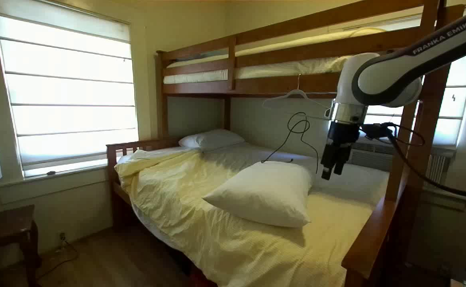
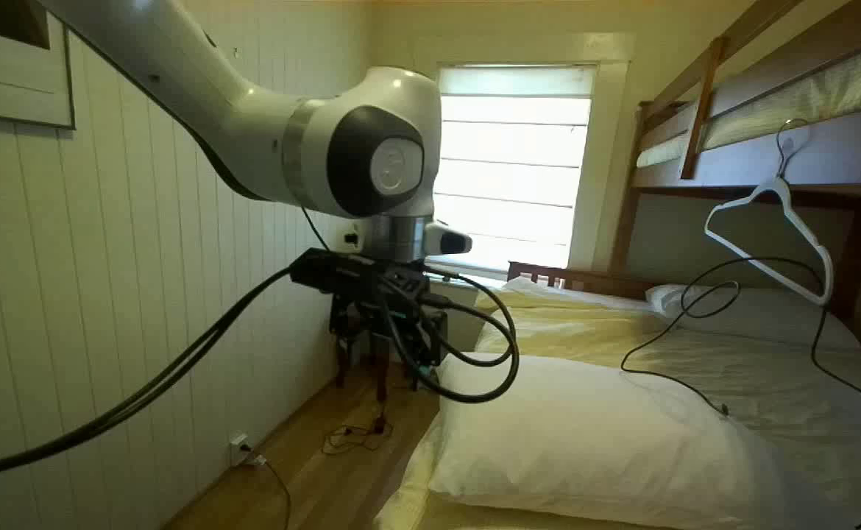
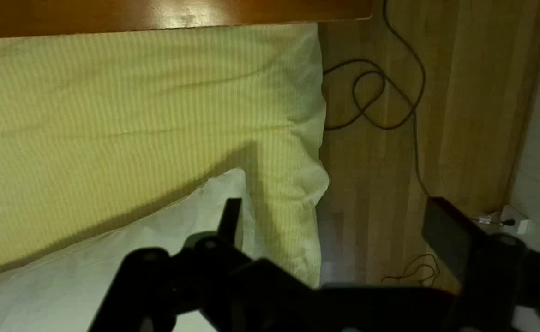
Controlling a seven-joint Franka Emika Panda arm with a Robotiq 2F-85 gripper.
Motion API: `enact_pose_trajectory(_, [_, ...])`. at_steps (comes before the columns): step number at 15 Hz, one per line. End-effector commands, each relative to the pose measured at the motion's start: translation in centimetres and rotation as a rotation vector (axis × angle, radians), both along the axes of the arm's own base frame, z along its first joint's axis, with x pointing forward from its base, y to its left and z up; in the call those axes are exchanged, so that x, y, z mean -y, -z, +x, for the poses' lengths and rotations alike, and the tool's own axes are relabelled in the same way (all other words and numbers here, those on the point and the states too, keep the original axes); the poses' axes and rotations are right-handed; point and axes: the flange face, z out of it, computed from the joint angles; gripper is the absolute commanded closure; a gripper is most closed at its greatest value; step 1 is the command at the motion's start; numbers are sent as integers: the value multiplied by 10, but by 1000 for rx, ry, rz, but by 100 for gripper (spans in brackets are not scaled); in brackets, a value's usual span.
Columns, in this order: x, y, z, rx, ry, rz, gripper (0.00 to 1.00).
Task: Move the blanket to the right
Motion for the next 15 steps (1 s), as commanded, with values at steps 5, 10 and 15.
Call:
enact_pose_trajectory(5, [-6, 2, 10, 18, 82, -24, 0])
enact_pose_trajectory(10, [-32, 21, 59, 67, 220, -125, 0])
enact_pose_trajectory(15, [-57, 78, 96, -81, 218, -222, 0])
